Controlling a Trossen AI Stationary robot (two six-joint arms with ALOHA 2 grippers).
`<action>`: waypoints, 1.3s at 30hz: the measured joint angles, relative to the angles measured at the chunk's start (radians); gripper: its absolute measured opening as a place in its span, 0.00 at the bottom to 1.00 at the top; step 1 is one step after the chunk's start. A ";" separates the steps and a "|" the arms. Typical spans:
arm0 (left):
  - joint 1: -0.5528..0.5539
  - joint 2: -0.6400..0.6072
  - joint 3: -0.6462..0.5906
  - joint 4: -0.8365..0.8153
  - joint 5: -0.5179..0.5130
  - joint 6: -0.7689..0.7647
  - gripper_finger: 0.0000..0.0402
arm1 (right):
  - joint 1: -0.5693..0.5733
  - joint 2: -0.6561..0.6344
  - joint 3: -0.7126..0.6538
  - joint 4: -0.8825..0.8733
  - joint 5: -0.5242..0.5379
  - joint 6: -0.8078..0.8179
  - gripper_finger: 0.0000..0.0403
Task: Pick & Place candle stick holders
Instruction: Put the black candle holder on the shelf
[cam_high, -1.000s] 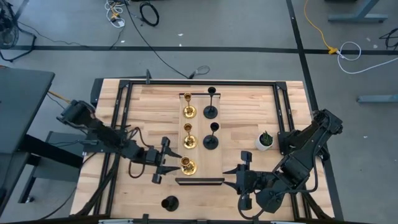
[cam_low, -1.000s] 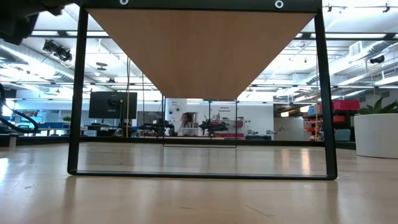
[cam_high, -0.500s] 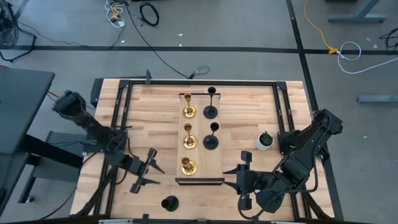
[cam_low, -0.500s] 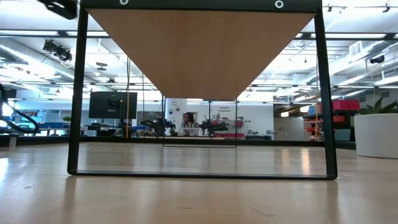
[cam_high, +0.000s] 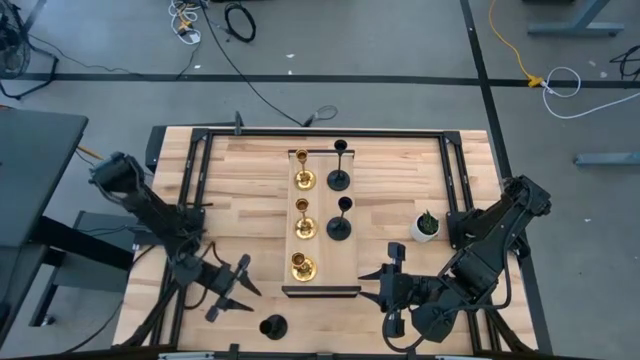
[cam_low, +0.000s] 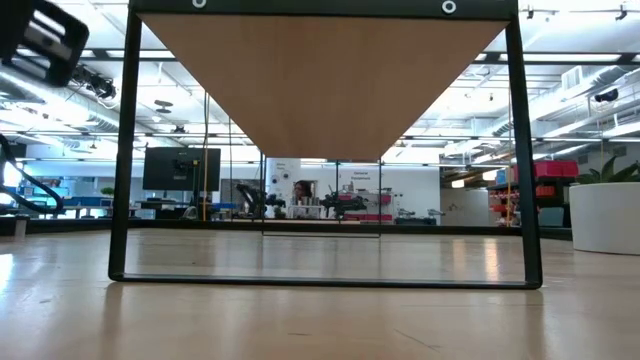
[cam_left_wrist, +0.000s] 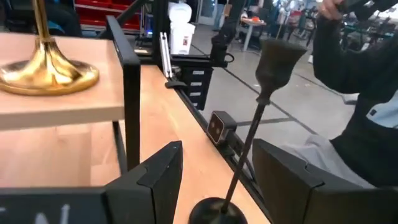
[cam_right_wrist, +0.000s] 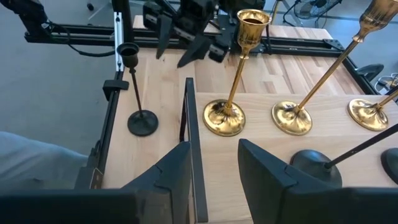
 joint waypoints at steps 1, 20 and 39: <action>0.000 0.027 0.000 0.031 0.001 -0.004 0.49 | 0.000 0.000 0.000 0.000 0.000 0.000 0.33; -0.060 0.355 0.183 0.156 -0.080 0.022 0.49 | 0.000 0.000 0.000 0.007 0.000 0.000 0.33; -0.051 0.443 0.255 0.167 -0.110 0.040 0.49 | 0.000 0.000 0.000 0.016 0.000 -0.009 0.33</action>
